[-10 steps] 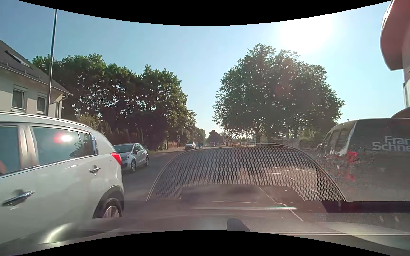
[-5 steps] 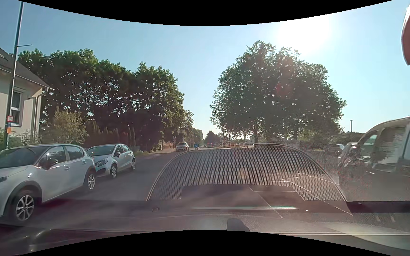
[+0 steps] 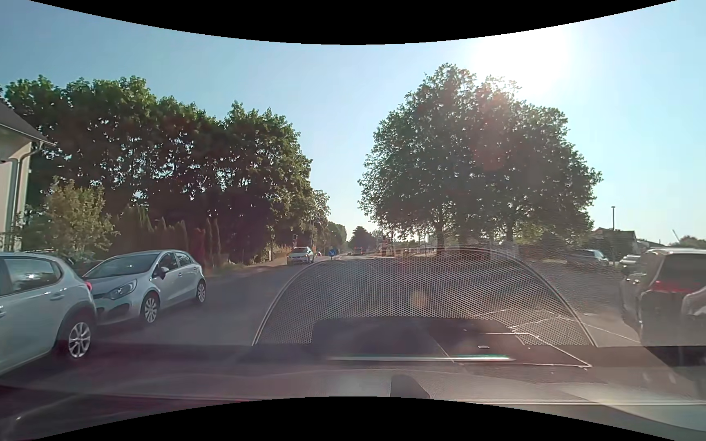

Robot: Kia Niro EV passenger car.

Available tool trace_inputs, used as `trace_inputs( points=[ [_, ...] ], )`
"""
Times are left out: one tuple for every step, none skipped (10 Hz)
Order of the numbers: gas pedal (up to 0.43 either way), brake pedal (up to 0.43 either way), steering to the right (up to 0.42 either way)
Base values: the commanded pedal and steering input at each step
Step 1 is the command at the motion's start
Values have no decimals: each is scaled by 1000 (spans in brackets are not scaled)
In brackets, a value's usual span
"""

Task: Follow the waypoints while adhering to traffic rules and regulations

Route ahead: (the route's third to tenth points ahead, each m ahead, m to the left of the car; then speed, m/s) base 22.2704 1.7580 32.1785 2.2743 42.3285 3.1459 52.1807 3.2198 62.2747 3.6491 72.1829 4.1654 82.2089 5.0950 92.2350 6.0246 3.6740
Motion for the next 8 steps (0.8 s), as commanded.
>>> trace_inputs(
  points=[
    [331, 0, 11],
    [331, 0, 0],
    [339, 0, -10],
    [339, 0, -15],
    [339, 0, -19],
    [339, 0, -20],
    [339, 0, -22],
    [339, 0, -23]
  ],
)
